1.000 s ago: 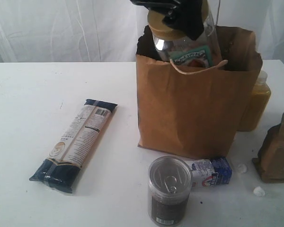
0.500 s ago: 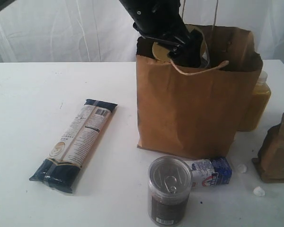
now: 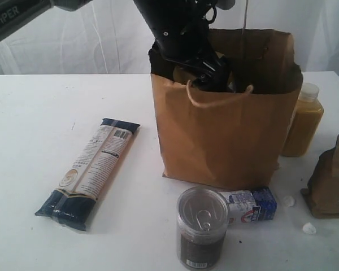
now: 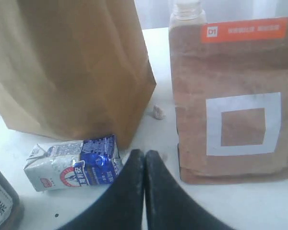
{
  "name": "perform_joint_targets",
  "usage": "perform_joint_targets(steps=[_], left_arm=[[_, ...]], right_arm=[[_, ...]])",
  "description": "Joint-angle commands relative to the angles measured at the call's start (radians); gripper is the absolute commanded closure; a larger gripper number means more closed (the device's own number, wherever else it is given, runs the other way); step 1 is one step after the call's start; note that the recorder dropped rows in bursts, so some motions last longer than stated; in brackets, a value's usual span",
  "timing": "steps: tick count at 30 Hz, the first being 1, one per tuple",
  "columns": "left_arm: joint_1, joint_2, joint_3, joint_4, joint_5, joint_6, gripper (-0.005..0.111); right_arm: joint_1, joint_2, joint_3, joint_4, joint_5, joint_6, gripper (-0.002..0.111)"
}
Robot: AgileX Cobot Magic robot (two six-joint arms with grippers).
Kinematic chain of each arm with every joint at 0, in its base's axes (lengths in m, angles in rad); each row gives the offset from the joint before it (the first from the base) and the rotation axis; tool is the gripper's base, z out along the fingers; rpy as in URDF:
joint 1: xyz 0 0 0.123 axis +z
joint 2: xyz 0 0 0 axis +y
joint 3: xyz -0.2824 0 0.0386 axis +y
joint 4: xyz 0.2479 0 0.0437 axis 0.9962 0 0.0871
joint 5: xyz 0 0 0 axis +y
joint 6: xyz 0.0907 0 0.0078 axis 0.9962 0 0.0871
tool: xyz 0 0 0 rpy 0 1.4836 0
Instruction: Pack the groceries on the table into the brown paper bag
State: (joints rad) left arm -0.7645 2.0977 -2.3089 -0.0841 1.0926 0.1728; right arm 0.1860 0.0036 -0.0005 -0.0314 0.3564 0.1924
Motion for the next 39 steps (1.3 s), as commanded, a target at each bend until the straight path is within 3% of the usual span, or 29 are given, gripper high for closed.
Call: perform_joint_targets(steps=[1,10,16,18,22,24,34,38,39], left_arm=[[-0.005,-0.005,-0.008,0.007,0.008,-0.045,0.107],[-0.005,0.045,-0.008,0.011,0.070,-0.071,0.107],[-0.005,0.043,-0.008,0.096,0.128,-0.099,0.107],[-0.005,0.043,-0.008,0.094,0.128,-0.099,0.093],[-0.005,0.043,-0.008,0.084,0.128,-0.118,0.040],[-0.005,0.043,-0.008,0.079,0.128,-0.134,0.027],[-0.005,0.025,-0.008,0.004,0.128,-0.151,0.024],[-0.005,0.027,-0.008,0.007,0.128,-0.198,0.001],[-0.005,0.027,-0.008,0.010,0.128,-0.198,0.001]], right_arm=[[0.003,-0.004,0.001,-0.003,-0.014,0.002,0.108],[0.003,-0.004,0.001,-0.005,-0.014,0.002,0.108],[0.003,-0.004,0.001,-0.005,-0.014,0.002,0.108],[0.003,-0.004,0.001,-0.005,-0.014,0.002,0.108],[0.003,-0.004,0.001,-0.002,-0.014,0.002,0.108],[0.003,-0.004,0.001,-0.002,-0.014,0.002,0.108],[0.003,-0.004,0.001,-0.002,-0.014,0.002,0.108],[0.003,-0.004,0.001,-0.002,-0.014,0.002,0.108],[0.003,-0.004,0.001,-0.002,-0.014,0.002,0.108]])
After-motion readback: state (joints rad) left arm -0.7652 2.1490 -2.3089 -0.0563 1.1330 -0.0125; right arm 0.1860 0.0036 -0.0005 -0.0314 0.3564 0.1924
